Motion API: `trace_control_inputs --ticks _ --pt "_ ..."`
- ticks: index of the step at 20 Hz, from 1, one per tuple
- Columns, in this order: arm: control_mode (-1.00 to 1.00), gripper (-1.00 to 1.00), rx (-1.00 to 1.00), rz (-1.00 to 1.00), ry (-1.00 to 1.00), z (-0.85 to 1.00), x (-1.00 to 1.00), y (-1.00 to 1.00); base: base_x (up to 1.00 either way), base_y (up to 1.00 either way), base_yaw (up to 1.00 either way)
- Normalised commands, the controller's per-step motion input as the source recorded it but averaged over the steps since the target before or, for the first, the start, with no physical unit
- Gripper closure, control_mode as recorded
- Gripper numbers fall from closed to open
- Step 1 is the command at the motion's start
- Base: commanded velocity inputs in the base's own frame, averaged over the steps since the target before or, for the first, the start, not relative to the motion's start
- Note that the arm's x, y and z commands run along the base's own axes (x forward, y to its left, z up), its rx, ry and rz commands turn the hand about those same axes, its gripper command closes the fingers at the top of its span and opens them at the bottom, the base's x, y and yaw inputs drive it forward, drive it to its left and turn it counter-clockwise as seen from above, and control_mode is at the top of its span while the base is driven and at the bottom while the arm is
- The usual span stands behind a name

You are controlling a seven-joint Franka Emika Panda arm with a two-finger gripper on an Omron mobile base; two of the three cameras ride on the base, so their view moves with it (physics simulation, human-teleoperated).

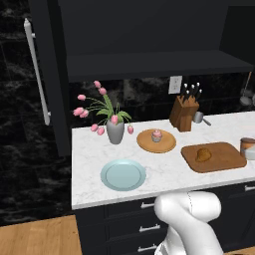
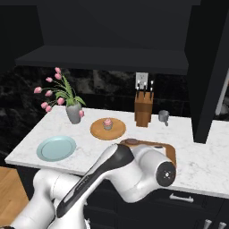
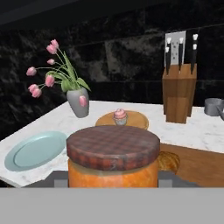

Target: From the different types of pastries on the counter, select a croissant and place it on the cutting board. Then retrieve a jar of jam from the cabinet and place it alongside the croissant on the cutting board.

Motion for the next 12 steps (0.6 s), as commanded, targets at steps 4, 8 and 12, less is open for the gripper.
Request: trace_control_inputs --ticks 4,8,12 --pt "-1.0 1.0 0.0 0.03 -0.04 -0.03 0.43 0.0 0.0 0.0 0.0" --pt "-1.0 1.0 0.0 0.02 -0.05 -0.25 0.22 -0.08 0.0 0.0 0.0" --pt "-1.0 1.0 0.0 0.02 -0.05 -0.3 0.0 -0.18 0.0 0.0 0.0"
